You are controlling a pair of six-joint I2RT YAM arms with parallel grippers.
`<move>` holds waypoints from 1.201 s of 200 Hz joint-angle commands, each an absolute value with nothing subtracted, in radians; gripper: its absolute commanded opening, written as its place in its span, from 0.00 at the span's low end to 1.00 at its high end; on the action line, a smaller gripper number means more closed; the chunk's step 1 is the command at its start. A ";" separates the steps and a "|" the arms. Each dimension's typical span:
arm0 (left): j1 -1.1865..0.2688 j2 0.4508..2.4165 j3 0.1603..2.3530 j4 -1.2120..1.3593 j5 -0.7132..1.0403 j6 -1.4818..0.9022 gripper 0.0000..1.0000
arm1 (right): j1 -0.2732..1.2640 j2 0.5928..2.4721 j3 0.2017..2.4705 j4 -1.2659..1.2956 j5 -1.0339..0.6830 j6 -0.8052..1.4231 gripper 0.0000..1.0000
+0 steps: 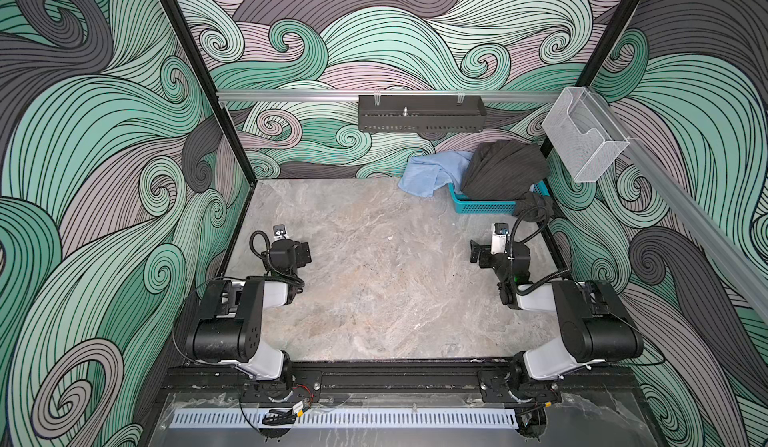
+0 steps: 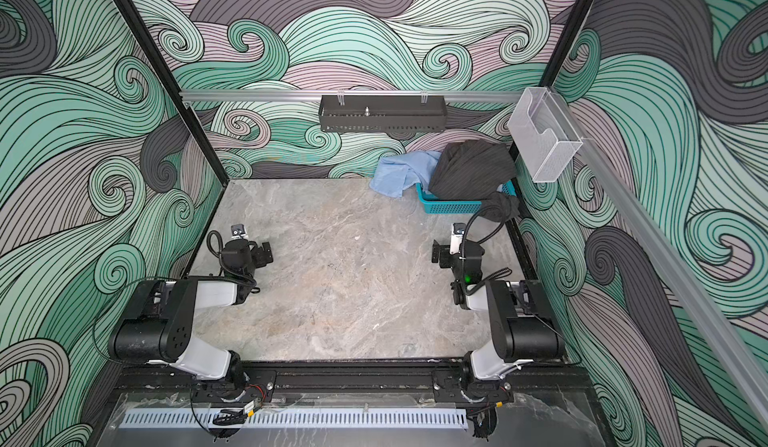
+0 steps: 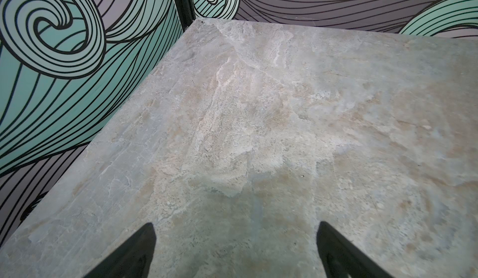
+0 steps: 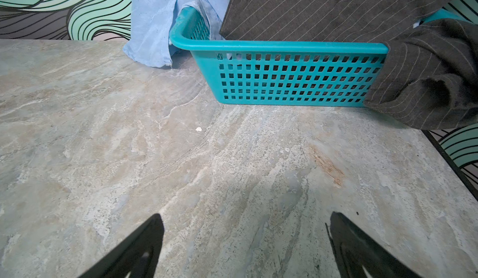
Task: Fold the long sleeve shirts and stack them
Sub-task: 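Reach the right gripper toward the grey pinstriped shirt in the teal basket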
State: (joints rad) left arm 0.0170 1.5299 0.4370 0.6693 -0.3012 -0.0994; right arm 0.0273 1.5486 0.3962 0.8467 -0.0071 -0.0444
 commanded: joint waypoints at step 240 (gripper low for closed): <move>-0.175 1.455 1.181 -0.480 -0.039 -0.467 0.99 | -0.010 1.860 1.701 -0.540 0.157 0.571 1.00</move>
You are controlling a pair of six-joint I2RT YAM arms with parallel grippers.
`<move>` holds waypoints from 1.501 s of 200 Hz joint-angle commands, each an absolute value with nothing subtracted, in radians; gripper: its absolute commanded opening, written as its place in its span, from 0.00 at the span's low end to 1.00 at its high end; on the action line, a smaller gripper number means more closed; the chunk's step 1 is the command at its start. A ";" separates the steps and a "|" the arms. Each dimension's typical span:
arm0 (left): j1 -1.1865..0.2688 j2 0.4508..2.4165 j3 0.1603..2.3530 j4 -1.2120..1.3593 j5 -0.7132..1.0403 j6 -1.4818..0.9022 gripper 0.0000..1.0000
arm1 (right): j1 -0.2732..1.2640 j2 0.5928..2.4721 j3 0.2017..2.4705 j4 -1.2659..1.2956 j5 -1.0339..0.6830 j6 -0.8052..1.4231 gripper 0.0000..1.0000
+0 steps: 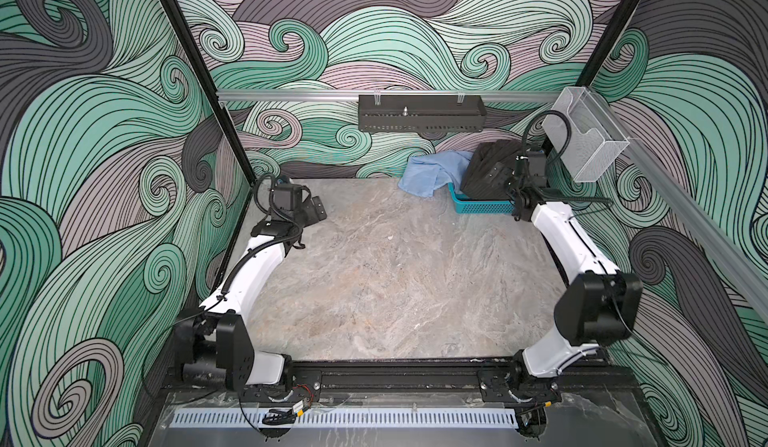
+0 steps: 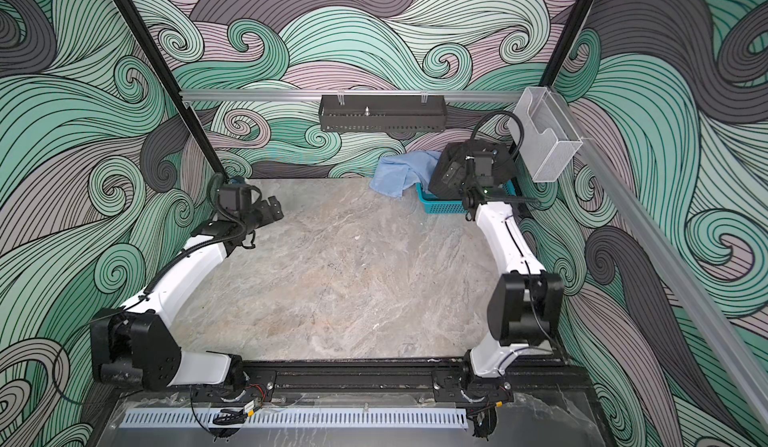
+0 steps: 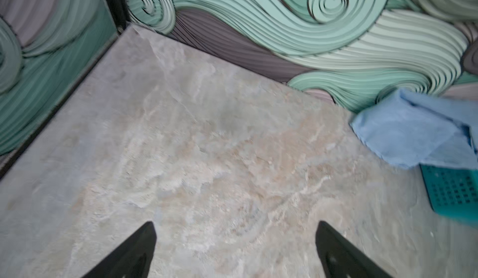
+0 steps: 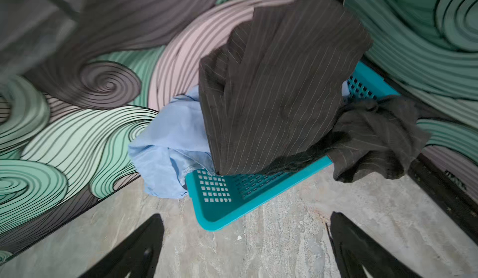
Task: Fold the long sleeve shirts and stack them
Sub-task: 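Reach the right gripper toward the grey pinstriped shirt in the teal basket, then grasp the grey pinstriped shirt with the right gripper and lift it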
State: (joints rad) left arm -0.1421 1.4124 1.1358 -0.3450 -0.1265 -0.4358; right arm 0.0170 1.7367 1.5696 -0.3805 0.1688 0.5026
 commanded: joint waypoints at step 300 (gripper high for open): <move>-0.237 1.288 1.165 -0.556 0.008 -0.503 0.99 | 0.038 1.955 2.243 -0.755 0.133 0.406 0.00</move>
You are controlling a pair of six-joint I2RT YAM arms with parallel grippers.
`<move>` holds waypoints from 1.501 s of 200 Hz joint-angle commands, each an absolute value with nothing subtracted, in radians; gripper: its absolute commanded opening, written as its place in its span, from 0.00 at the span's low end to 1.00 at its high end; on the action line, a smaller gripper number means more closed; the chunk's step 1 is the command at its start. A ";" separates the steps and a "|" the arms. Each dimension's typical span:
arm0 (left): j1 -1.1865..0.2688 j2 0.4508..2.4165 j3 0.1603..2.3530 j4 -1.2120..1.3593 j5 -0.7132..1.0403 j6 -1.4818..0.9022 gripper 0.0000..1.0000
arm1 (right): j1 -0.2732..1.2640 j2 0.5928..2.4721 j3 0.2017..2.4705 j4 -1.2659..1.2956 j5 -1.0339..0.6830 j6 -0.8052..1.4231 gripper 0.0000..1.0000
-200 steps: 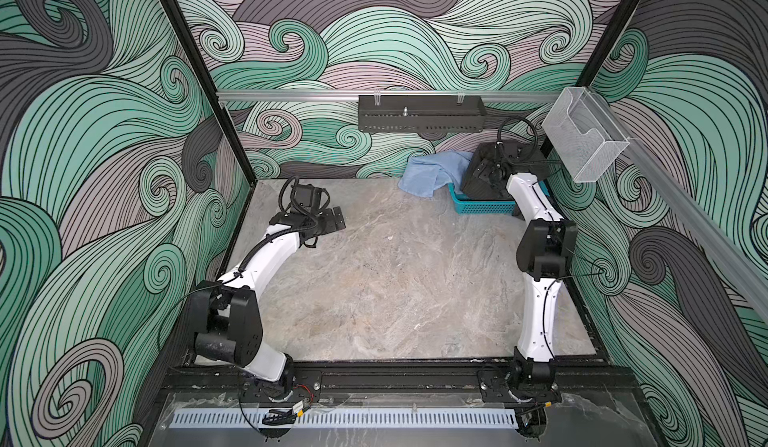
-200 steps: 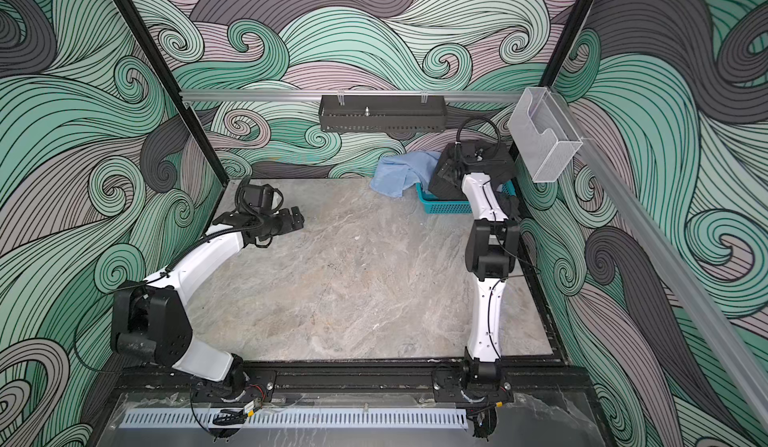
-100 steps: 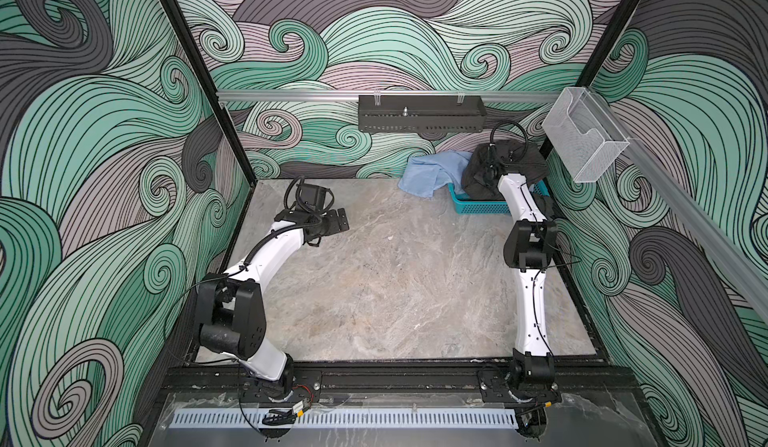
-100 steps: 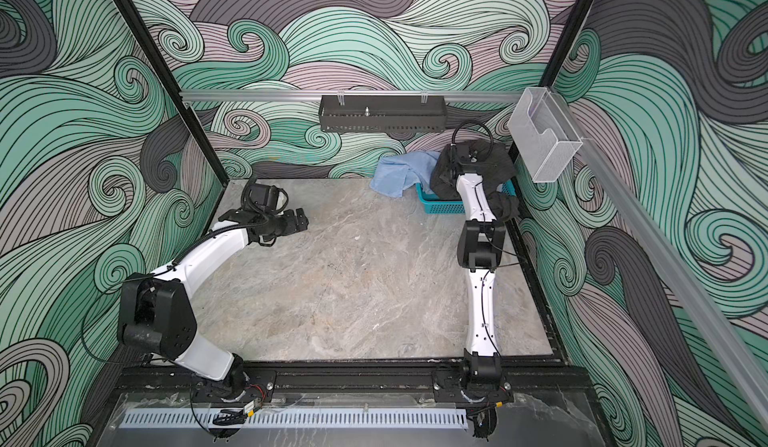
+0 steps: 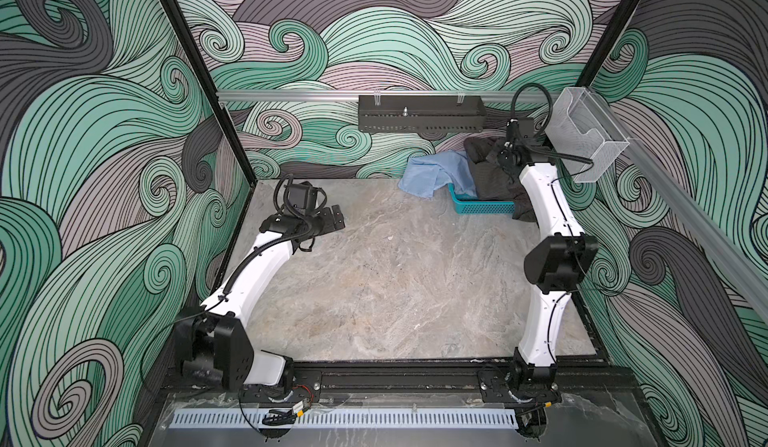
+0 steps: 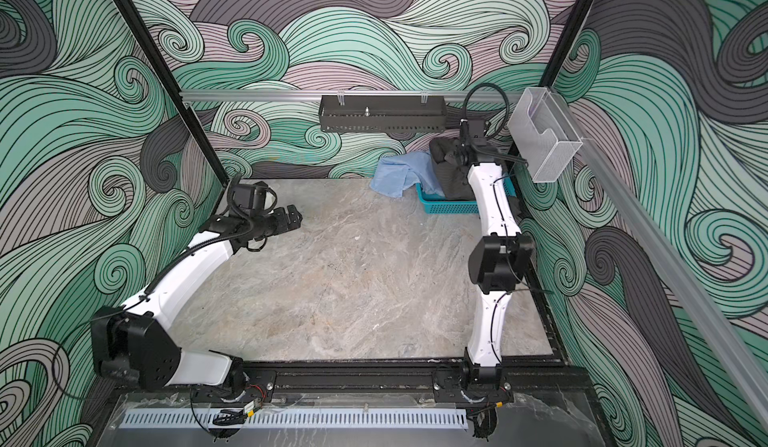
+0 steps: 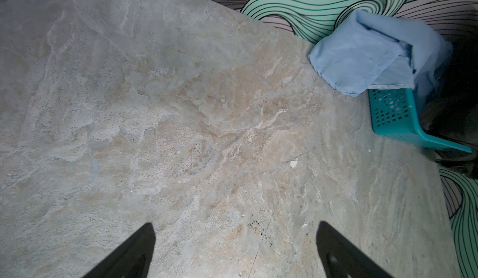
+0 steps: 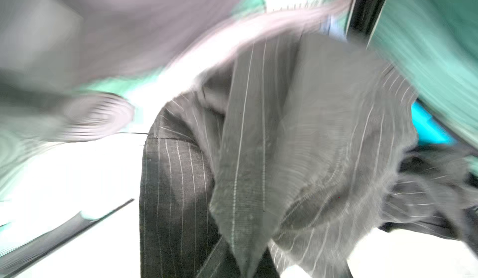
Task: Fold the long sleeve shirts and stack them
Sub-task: 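Grasp the grey pinstriped shirt with the right gripper and lift it, then carry the grey shirt toward the table center and drop it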
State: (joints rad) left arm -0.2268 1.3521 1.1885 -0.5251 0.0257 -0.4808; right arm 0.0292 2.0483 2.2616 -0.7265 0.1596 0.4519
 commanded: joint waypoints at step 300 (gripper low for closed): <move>-0.241 0.799 1.124 -0.741 -0.072 -0.568 0.99 | 0.649 1.805 2.413 -1.183 -0.530 -0.359 0.00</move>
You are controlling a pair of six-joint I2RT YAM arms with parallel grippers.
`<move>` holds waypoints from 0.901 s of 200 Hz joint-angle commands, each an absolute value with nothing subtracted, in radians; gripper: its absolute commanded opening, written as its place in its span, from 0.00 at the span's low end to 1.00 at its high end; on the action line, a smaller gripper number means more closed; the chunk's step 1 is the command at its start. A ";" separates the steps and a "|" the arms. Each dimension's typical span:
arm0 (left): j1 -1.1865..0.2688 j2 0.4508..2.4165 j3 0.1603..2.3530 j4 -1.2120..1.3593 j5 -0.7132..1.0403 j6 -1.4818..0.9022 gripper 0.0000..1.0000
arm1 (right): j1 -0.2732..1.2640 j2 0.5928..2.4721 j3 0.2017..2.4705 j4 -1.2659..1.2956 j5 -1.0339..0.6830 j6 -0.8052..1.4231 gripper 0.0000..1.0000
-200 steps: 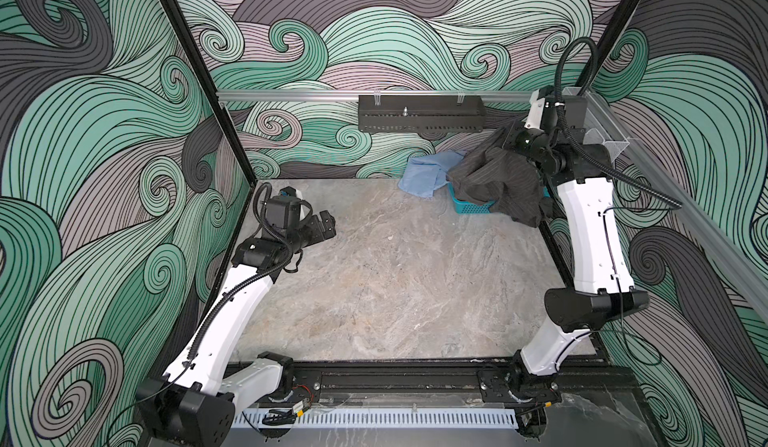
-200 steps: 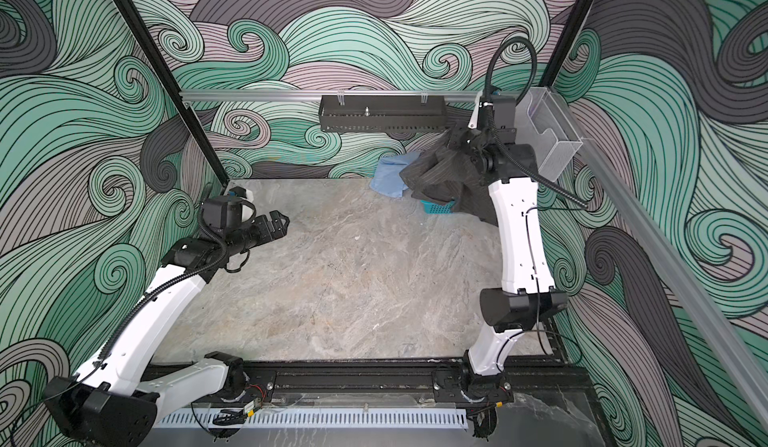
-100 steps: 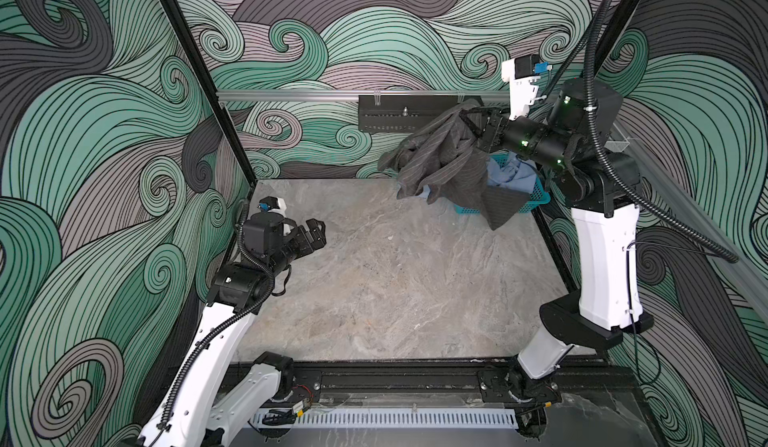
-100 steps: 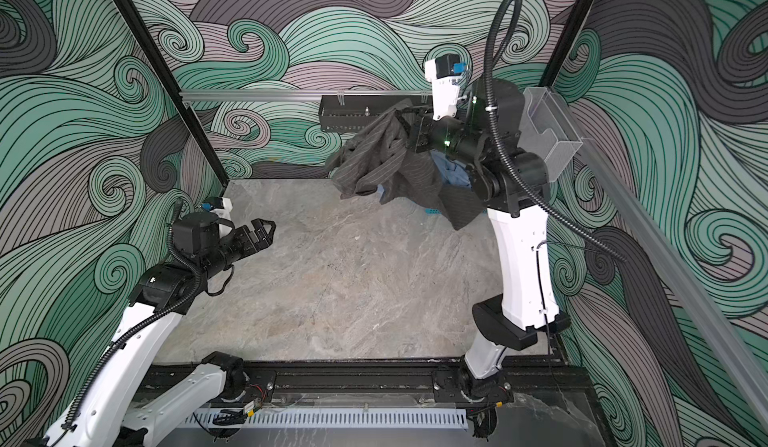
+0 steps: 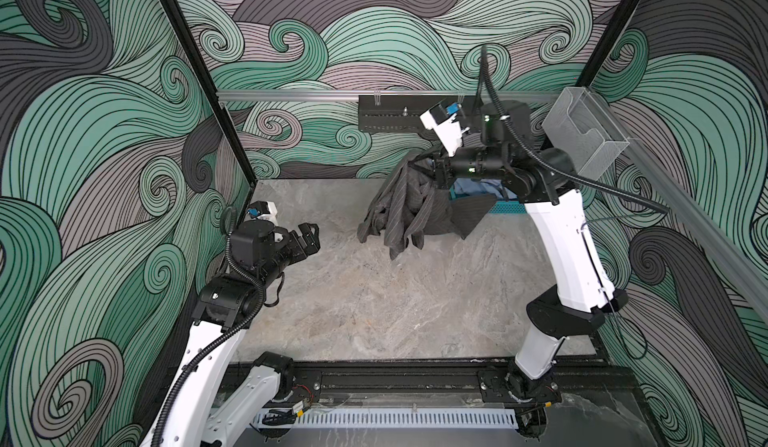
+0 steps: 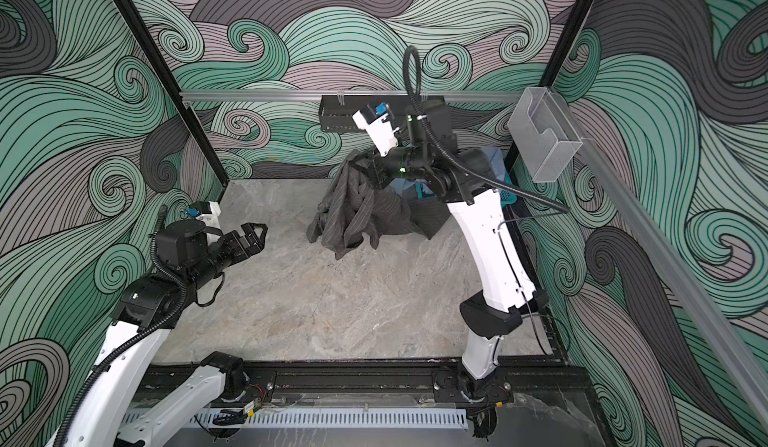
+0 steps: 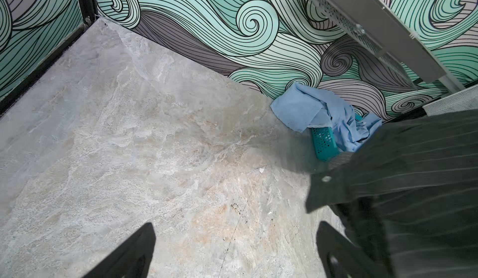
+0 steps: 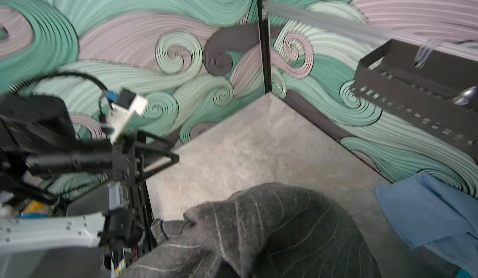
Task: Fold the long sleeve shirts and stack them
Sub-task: 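Carry the grey shirt toward the table center and drop it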
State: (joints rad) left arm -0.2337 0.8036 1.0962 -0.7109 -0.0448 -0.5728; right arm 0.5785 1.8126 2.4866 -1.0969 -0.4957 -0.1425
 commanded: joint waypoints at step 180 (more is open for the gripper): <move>-0.240 0.616 1.077 -0.752 -0.347 -0.584 0.99 | 0.922 2.044 2.497 -1.280 -0.354 -0.598 0.00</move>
State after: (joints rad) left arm -0.2337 0.5999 1.0931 -0.7418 -0.3096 -0.5724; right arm 0.9615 2.0472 2.5862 -1.2766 -0.4637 -0.5632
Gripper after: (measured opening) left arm 0.986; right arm 0.057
